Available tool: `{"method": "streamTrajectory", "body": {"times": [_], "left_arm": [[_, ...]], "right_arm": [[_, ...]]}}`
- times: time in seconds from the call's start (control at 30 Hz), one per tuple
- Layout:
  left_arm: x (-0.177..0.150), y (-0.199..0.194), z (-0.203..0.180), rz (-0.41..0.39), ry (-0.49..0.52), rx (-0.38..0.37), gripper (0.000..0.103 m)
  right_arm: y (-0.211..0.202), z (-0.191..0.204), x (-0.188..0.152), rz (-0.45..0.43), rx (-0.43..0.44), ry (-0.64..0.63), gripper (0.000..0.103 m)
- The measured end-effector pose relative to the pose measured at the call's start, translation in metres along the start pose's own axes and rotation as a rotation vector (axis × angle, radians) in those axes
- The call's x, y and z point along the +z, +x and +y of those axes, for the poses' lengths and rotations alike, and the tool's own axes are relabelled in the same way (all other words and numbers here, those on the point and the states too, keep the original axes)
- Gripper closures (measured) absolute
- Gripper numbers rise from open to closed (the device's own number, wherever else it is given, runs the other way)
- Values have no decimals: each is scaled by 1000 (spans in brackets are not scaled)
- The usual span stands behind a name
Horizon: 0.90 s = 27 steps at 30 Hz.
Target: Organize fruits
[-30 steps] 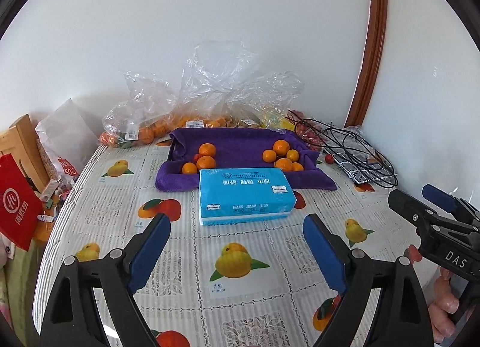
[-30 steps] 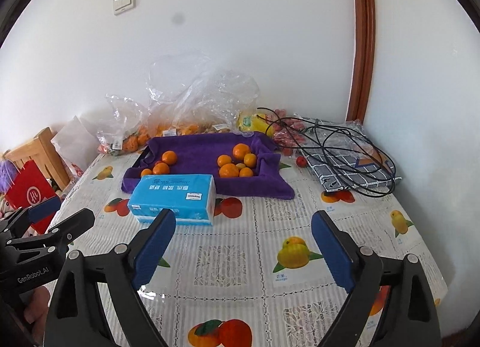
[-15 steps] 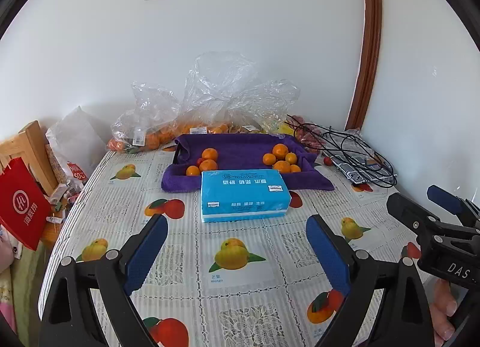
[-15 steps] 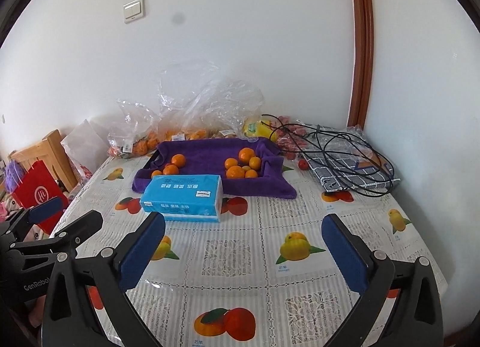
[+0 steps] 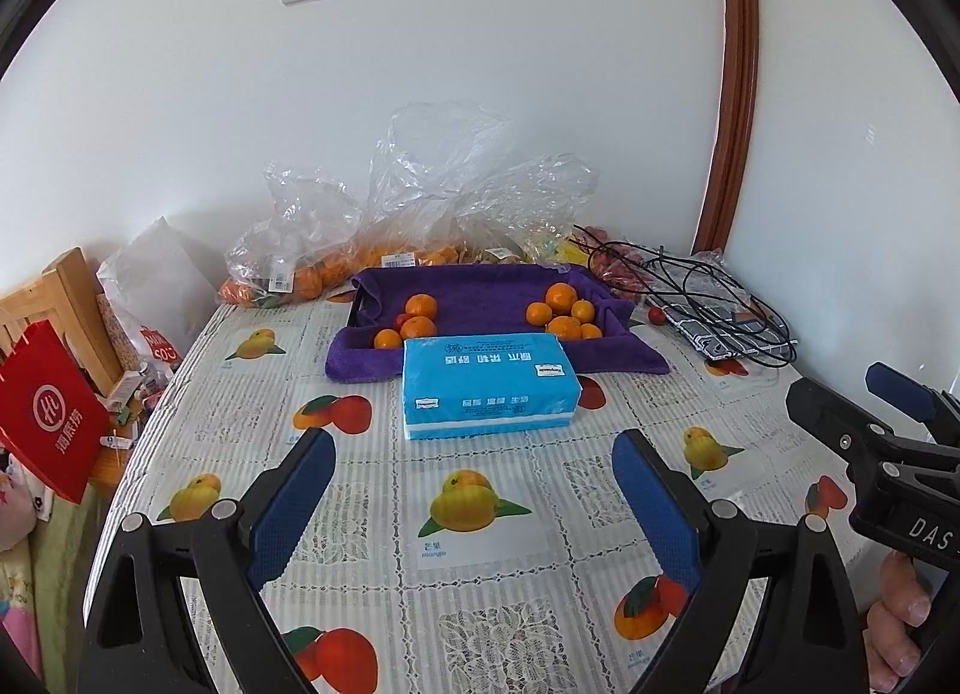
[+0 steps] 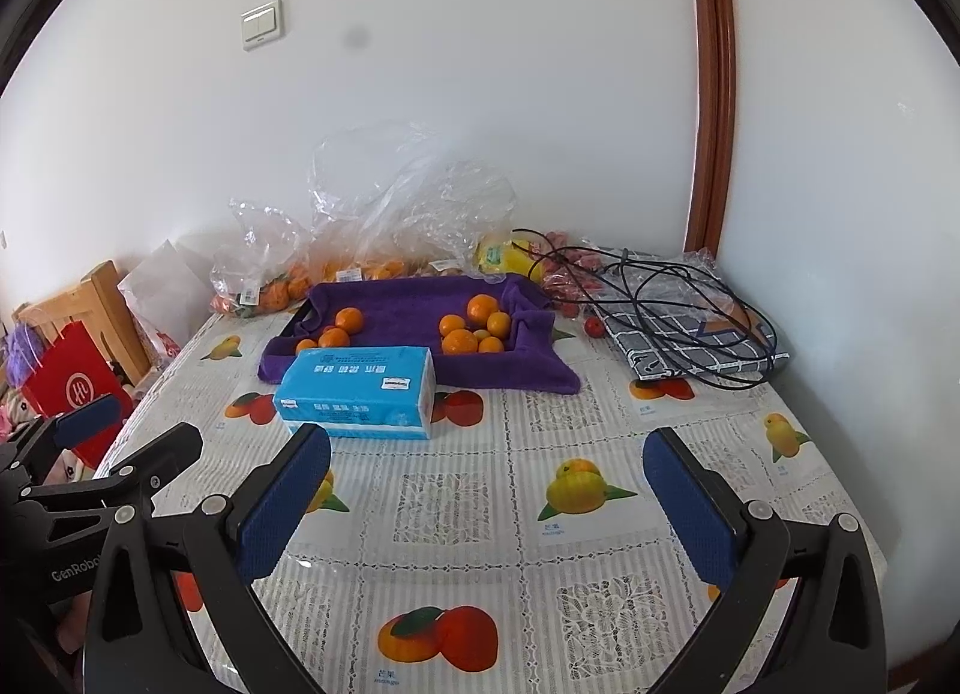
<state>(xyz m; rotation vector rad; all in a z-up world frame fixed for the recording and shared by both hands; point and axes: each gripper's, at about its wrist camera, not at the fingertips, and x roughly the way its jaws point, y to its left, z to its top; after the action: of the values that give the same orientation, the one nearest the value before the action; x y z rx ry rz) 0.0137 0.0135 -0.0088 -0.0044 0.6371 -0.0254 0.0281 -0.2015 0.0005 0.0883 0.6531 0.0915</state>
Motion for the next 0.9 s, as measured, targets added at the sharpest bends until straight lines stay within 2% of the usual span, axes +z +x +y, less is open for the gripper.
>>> {"method": "streamTrajectory", "body": {"times": [0.9], "left_arm": [[0, -2, 4, 0, -9, 0, 9]], "right_arm": [[-1, 1, 0, 3, 6, 0, 0]]}}
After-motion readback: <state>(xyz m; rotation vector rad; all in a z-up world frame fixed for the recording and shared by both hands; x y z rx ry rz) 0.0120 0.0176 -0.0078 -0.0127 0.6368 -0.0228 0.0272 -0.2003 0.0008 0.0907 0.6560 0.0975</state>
